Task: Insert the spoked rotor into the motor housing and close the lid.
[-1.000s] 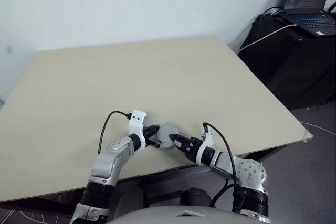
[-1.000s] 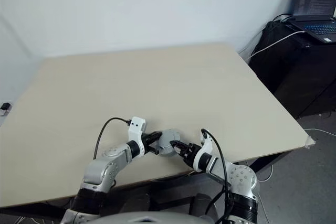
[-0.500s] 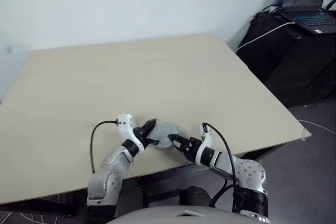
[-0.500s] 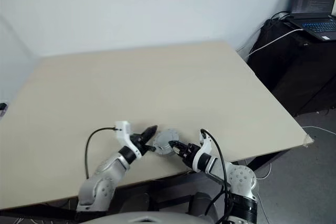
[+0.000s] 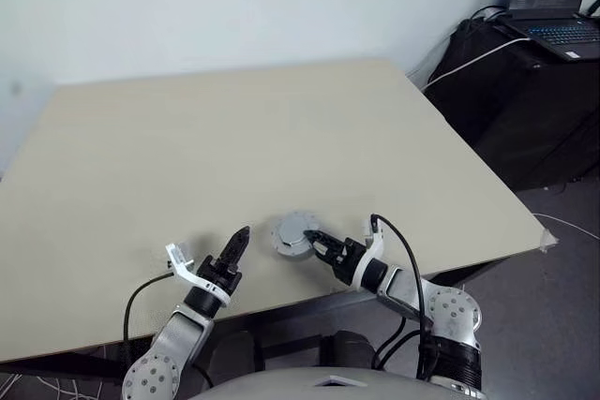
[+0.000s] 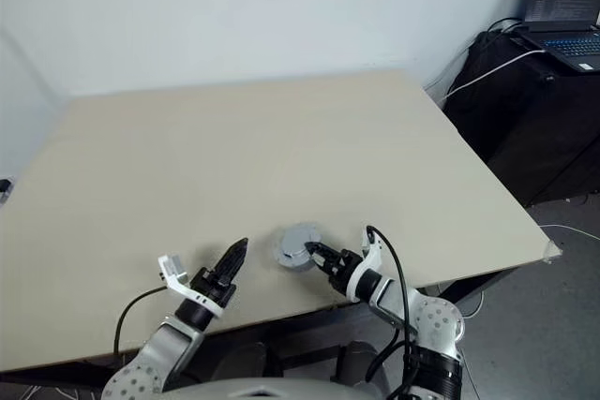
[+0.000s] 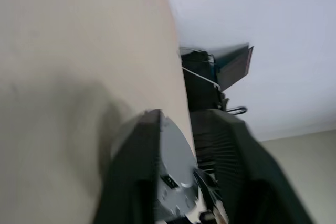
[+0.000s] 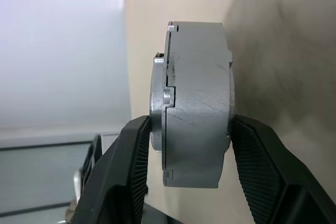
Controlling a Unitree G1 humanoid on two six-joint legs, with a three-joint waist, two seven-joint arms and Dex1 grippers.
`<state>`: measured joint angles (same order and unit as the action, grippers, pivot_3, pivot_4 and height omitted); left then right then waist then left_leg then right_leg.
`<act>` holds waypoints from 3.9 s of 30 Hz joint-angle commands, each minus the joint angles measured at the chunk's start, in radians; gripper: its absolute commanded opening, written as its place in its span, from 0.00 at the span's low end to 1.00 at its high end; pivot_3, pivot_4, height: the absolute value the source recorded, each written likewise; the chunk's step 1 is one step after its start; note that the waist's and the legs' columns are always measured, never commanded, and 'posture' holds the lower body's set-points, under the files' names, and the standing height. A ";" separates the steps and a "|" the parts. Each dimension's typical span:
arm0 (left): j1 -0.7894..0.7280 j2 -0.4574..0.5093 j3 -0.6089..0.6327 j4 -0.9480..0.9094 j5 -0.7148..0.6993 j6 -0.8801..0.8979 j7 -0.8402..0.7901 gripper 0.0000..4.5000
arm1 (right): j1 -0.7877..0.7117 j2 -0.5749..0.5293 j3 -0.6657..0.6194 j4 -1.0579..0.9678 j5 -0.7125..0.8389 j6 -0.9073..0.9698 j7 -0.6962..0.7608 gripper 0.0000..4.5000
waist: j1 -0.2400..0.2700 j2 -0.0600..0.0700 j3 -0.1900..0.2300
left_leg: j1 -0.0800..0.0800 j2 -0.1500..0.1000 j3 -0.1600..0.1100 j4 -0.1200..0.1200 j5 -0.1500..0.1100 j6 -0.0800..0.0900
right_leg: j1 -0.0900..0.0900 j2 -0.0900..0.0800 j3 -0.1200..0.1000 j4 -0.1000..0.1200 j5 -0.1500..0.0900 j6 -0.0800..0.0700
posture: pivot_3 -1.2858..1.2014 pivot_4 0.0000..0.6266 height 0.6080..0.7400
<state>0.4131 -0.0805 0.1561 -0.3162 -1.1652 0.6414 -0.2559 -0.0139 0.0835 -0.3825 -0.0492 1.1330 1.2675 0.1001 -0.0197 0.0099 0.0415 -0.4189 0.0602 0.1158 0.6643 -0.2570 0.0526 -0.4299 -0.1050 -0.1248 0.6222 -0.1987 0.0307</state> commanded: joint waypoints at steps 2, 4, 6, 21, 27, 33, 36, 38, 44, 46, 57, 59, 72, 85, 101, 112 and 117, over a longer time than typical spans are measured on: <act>0.003 -0.095 -0.038 -0.018 -0.060 -0.034 0.018 0.74 | -0.028 0.036 0.011 -0.048 0.090 -0.021 -0.001 0.46 | -0.002 0.000 0.000 | 0.000 0.000 0.000 0.000 0.000 0.000 | 0.000 0.000 0.000 0.000 0.000 0.000 | 0.52 0.00 1.00; 0.010 -0.106 -0.038 -0.017 -0.096 -0.050 0.013 0.87 | -0.031 0.039 0.013 -0.047 0.106 -0.029 -0.007 0.46 | -0.003 0.000 0.000 | 0.000 0.000 0.000 0.000 0.000 -0.001 | 0.000 0.001 0.000 0.000 0.000 0.000 | 0.52 0.00 1.00; 0.023 -0.118 -0.042 -0.019 -0.139 -0.061 0.005 1.00 | -0.038 0.045 0.013 -0.052 0.133 -0.040 -0.012 0.46 | -0.004 0.000 0.000 | 0.000 0.000 0.000 0.000 0.000 -0.001 | 0.000 0.001 0.000 0.000 0.000 0.000 | 0.52 0.00 1.00; 0.022 -0.080 -0.115 0.012 -0.279 -0.053 -0.033 1.00 | -0.081 0.027 0.131 -0.065 0.291 -0.071 -0.069 0.46 | -0.006 0.000 0.001 | -0.001 0.001 -0.001 0.000 -0.001 -0.001 | 0.000 0.003 0.001 -0.001 0.000 0.000 | 0.52 0.00 1.00; 0.020 -0.073 -0.129 0.019 -0.297 -0.053 -0.035 1.00 | -0.088 0.013 0.161 -0.063 0.327 -0.078 -0.088 0.46 | -0.007 0.000 0.001 | -0.001 0.001 -0.001 0.000 -0.001 -0.001 | 0.000 0.004 0.001 -0.001 0.000 0.000 | 0.52 0.00 1.00; 0.002 -0.066 -0.142 0.040 -0.305 -0.046 -0.049 1.00 | -0.073 -0.007 0.203 -0.063 0.383 -0.055 -0.111 0.46 | -0.007 0.000 0.001 | -0.001 0.001 -0.001 0.000 -0.001 -0.001 | 0.001 0.004 0.002 -0.001 0.000 0.000 | 0.52 0.00 1.00; -0.002 -0.063 -0.148 0.043 -0.303 -0.048 -0.052 1.00 | -0.067 -0.024 0.219 -0.065 0.408 -0.054 -0.120 0.46 | -0.006 0.000 0.001 | -0.001 0.001 -0.001 0.001 -0.001 -0.001 | 0.001 0.004 0.002 -0.001 0.000 0.000 | 0.52 0.00 1.00; -0.002 -0.063 -0.153 0.042 -0.301 -0.052 -0.054 1.00 | -0.064 -0.037 0.228 -0.065 0.425 -0.057 -0.124 0.46 | -0.006 0.000 0.001 | -0.001 0.001 -0.001 0.001 -0.001 -0.001 | 0.001 0.004 0.002 -0.001 0.000 0.000 | 0.52 0.00 1.00; 0.006 -0.063 -0.157 0.032 -0.299 -0.061 -0.054 1.00 | -0.054 -0.074 0.248 -0.055 0.451 -0.070 -0.131 0.46 | -0.006 0.000 0.001 | -0.001 0.001 -0.001 0.002 -0.001 -0.001 | 0.001 0.005 0.003 -0.001 0.000 0.000 | 0.52 0.00 1.00; 0.013 -0.067 -0.156 0.025 -0.302 -0.068 -0.053 0.92 | -0.053 -0.079 0.253 -0.053 0.455 -0.076 -0.132 0.46 | -0.006 0.000 0.001 | -0.001 0.001 -0.001 0.002 -0.001 -0.001 | 0.001 0.005 0.003 -0.001 0.000 0.000 | 0.52 0.00 1.00; 0.019 -0.067 -0.162 0.020 -0.314 -0.070 -0.048 0.46 | -0.057 -0.104 0.278 -0.057 0.442 -0.113 -0.126 0.46 | -0.006 -0.001 0.001 | -0.001 0.001 -0.002 0.002 -0.001 -0.001 | 0.001 0.006 0.003 -0.001 0.000 0.000 | 0.52 0.00 1.00; 0.019 -0.069 -0.162 0.020 -0.314 -0.072 -0.048 0.46 | -0.058 -0.113 0.284 -0.078 0.393 -0.139 -0.103 0.46 | -0.006 -0.001 0.001 | 0.000 0.001 -0.002 0.002 -0.001 -0.001 | 0.001 0.006 0.003 -0.001 0.000 0.000 | 0.52 0.00 1.00; -0.003 -0.078 -0.143 0.016 -0.285 -0.140 -0.048 0.46 | -0.044 -0.162 0.295 -0.134 0.362 -0.176 -0.040 1.00 | -0.003 -0.001 0.000 | 0.000 0.001 -0.002 0.004 -0.001 -0.001 | 0.002 0.007 0.004 0.000 0.000 0.000 | 0.52 0.00 1.00; -0.118 -0.041 -0.040 0.087 -0.244 -0.244 -0.006 0.46 | 0.024 -0.387 0.577 -0.313 -0.368 -0.637 0.264 1.00 | 0.008 -0.002 -0.001 | 0.000 0.001 -0.002 0.006 0.000 -0.001 | 0.002 0.008 0.004 0.001 0.000 0.000 | 0.52 0.00 1.00; -0.370 0.027 0.167 0.360 -0.074 -0.286 0.062 0.46 | 0.097 -0.404 0.714 -0.159 -0.886 -1.186 0.421 1.00 | 0.008 -0.014 -0.002 | -0.001 0.002 -0.004 0.017 -0.002 -0.003 | 0.006 0.010 0.004 0.005 0.001 0.000 | 0.52 0.00 1.00; -0.606 0.025 0.270 0.541 0.075 -0.354 0.152 0.46 | 0.116 -0.374 0.687 -0.143 -0.900 -1.159 0.422 1.00 | 0.010 -0.017 -0.004 | -0.003 0.000 -0.005 0.018 -0.001 -0.002 | 0.005 0.011 0.004 0.005 0.001 0.000 | 0.52 0.00 1.00; -0.674 0.024 0.293 0.589 0.107 -0.354 0.170 0.46 | 0.125 -0.370 0.676 -0.150 -0.889 -1.123 0.427 1.00 | 0.011 -0.018 -0.005 | -0.003 0.000 -0.005 0.018 -0.001 0.000 | 0.006 0.012 0.004 0.005 0.002 0.000 | 0.52 0.00 1.00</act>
<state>-0.2132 -0.0584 0.4484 0.2951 -1.0664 0.2975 -0.0768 0.1165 -0.2925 0.3117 -0.1677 0.2359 0.1434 0.5227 -0.0091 -0.0077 0.0369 -0.4215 0.0597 0.1104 0.6826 -0.2577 0.0523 -0.4239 -0.0934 -0.1209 0.6275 -0.1968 0.0307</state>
